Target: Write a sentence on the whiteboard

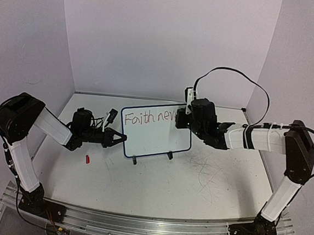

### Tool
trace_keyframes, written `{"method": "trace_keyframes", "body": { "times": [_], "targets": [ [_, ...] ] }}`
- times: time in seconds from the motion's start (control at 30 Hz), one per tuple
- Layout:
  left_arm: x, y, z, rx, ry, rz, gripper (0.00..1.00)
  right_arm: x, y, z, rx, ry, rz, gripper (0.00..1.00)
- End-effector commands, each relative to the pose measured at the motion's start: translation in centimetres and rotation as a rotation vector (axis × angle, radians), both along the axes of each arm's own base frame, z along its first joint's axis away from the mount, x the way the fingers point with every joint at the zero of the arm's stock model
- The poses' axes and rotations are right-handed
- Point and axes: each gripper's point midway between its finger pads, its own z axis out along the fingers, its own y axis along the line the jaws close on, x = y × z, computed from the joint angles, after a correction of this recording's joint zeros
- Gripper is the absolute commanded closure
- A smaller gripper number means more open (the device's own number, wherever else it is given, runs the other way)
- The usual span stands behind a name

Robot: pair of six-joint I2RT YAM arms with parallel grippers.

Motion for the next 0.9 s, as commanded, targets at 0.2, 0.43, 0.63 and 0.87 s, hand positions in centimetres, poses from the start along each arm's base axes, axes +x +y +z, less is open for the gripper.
{"method": "trace_keyframes", "body": {
  "times": [0.2,0.43,0.63,0.87],
  "targets": [
    [1.5,0.8,0.0,0.057,-0.059,0.076,1.0,0.4,0.3,1.7,0.09,-0.017,0.025,1.0],
    [1.5,0.8,-0.1,0.057,-0.057,0.072,1.0,0.9,0.3,1.9,0.088,-0.027,0.004,1.0],
    [1.5,0.8,-0.1,0.058,-0.056,0.072,1.0,1.3,0.6,1.7,0.083,-0.029,0.003,1.0],
    [1.5,0.8,0.0,0.057,-0.057,0.071,1.0,1.7,0.1,1.5,0.075,-0.032,-0.032,1.0]
  ]
}}
